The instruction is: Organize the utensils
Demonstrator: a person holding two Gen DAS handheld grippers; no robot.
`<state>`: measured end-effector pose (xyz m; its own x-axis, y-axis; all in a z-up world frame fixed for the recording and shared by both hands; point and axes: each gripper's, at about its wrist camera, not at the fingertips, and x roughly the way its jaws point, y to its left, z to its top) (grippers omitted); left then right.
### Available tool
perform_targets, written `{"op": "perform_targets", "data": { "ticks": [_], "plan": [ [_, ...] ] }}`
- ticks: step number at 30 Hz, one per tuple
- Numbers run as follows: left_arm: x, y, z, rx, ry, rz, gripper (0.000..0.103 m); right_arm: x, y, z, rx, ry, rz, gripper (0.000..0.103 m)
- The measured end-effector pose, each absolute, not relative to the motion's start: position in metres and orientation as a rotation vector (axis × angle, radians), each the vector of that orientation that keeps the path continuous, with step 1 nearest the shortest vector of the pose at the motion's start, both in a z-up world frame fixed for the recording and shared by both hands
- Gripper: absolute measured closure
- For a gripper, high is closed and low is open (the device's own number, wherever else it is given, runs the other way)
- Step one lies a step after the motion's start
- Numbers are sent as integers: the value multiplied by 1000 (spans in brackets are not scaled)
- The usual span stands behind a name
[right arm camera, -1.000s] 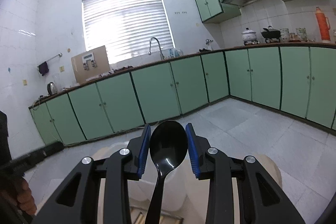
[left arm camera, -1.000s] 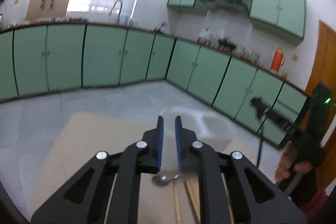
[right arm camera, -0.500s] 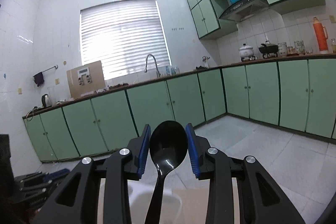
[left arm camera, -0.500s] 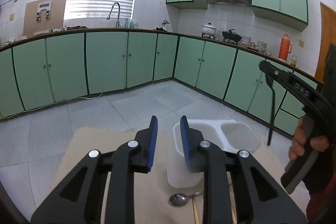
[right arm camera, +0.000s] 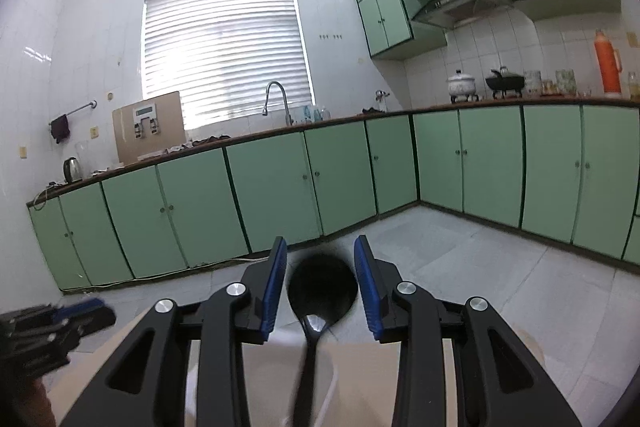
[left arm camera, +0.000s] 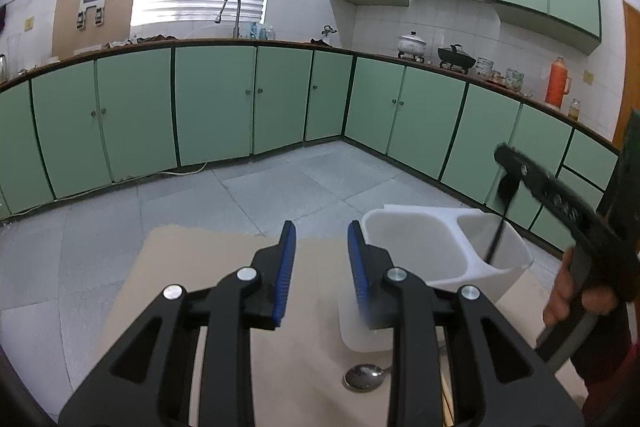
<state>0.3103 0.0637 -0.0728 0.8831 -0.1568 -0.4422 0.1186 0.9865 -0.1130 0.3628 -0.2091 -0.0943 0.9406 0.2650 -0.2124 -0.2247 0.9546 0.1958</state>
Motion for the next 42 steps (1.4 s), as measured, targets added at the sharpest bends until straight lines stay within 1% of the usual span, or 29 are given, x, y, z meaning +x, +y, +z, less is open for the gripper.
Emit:
{"op": "perform_targets", "data": {
  "ticks": [5,8,9,11,13,17,24,30,32,34,36,37,39,40,42],
  "plan": [
    [313,61,-67,-80,454,-140,72,352,-215,-101,201,275,261,63],
    [307,62,-66,-75,452,-141,63,340,-219,-100,202,289,256,59],
    [305,63,-67,-73,456,-143,57,334,-221,-100,198,301,253,55],
    [299,63,-71,-67,473,-146,51,321,-224,-101,190,319,250,50],
    [292,64,-80,-58,506,-148,44,306,-228,-105,179,350,240,43],
    [283,65,-109,-73,608,-168,42,276,-239,-121,182,424,219,41],
    [285,62,-165,-133,807,-173,44,243,-247,-153,199,551,178,41],
    [296,63,-172,-178,838,-178,44,234,-245,-170,223,607,180,41],
    [300,60,-175,-185,855,-182,48,234,-244,-172,219,611,178,41],
    [305,60,-178,-199,881,-190,54,236,-246,-171,226,608,179,41],
    [308,57,-179,-203,885,-191,56,237,-247,-170,224,602,175,41],
    [309,56,-178,-207,886,-203,60,237,-247,-170,219,599,173,41],
    [313,53,-179,-229,897,-228,64,238,-246,-171,210,598,171,41],
    [314,52,-179,-237,902,-236,69,237,-246,-172,208,597,171,41],
    [316,50,-180,-244,910,-242,75,237,-247,-173,207,596,170,41]
  ]
}}
